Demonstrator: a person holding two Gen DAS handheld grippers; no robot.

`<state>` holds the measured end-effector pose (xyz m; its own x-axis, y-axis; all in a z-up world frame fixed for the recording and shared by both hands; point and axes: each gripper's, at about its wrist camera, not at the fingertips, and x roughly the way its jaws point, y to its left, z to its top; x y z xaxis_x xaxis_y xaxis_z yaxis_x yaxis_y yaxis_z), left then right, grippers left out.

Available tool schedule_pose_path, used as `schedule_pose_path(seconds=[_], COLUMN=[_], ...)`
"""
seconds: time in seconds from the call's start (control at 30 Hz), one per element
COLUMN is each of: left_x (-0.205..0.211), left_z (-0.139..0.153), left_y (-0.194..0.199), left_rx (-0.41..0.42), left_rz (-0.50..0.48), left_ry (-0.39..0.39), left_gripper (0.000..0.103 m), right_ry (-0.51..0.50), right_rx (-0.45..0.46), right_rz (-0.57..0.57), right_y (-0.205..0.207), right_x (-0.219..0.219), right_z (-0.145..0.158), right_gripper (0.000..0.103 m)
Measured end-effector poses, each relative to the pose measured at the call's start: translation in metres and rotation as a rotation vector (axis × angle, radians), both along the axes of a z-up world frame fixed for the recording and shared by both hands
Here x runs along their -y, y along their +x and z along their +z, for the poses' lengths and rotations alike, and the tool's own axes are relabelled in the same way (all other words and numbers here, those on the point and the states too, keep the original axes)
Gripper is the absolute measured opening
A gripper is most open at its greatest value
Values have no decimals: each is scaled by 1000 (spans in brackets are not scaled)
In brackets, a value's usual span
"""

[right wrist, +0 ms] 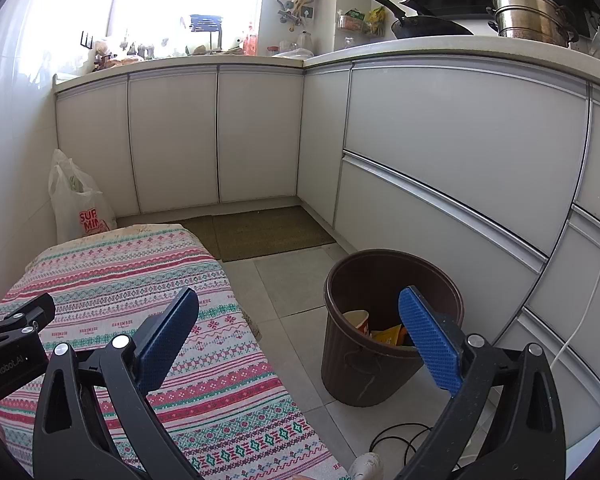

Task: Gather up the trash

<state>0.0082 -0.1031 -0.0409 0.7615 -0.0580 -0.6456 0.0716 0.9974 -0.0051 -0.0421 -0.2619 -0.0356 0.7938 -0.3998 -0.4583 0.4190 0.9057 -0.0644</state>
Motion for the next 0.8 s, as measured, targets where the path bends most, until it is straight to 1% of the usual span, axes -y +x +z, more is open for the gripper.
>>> schedule_pose_path(seconds=[0.8], left_x=[-4], left_z=[-3], left_y=[2], left_rx=[-11], left_rz=[4], left_ry=[2], left_gripper=[95], right_ry=[1], right_rx=[-3], right_rz=[1], right_y=[1], right_x=[0], right_z=[0], right_gripper=[96])
